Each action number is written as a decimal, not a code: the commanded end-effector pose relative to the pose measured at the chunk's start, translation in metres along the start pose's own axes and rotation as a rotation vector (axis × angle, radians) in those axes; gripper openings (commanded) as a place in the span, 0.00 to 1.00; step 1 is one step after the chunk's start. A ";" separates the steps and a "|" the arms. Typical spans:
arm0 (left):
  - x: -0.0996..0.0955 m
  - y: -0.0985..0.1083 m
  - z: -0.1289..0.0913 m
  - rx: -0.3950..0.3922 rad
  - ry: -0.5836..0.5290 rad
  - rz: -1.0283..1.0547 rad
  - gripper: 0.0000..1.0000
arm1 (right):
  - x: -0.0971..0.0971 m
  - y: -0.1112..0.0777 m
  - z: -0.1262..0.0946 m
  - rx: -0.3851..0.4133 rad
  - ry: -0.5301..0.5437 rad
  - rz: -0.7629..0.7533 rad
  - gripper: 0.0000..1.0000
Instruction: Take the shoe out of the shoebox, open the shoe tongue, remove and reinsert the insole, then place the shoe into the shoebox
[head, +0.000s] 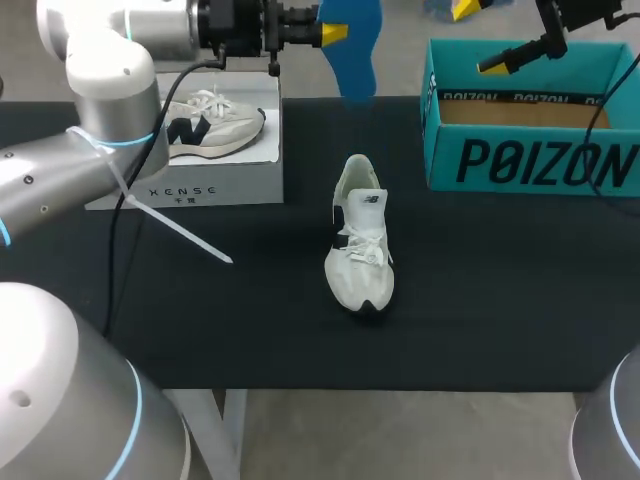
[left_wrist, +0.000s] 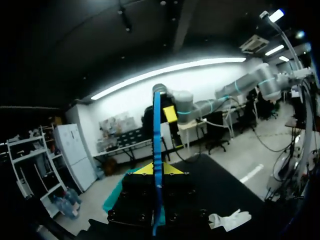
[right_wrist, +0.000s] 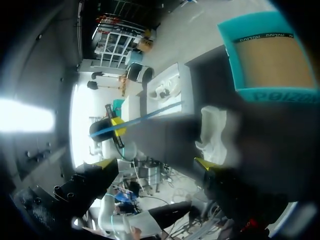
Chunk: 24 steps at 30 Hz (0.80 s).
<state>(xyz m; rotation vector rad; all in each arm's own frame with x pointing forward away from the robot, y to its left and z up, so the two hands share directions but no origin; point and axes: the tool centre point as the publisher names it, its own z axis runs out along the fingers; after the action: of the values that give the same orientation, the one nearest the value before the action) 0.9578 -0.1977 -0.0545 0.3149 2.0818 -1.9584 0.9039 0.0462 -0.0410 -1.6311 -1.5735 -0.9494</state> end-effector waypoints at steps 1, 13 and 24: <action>0.004 -0.002 0.001 -0.139 -0.129 0.700 0.00 | -0.001 -0.002 -0.001 -0.003 0.000 0.006 1.00; 0.001 0.005 0.001 -0.093 -0.150 0.898 0.00 | 0.015 -0.003 -0.003 0.021 0.088 0.087 1.00; -0.004 0.008 0.002 0.011 -0.128 1.187 0.00 | 0.021 0.003 0.009 -0.004 0.113 0.067 1.00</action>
<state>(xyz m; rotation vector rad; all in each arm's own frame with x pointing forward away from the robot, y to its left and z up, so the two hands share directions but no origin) 0.9627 -0.1970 -0.0560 0.8502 1.5819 -1.3805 0.9059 0.0592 -0.0237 -1.5964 -1.4397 -0.9787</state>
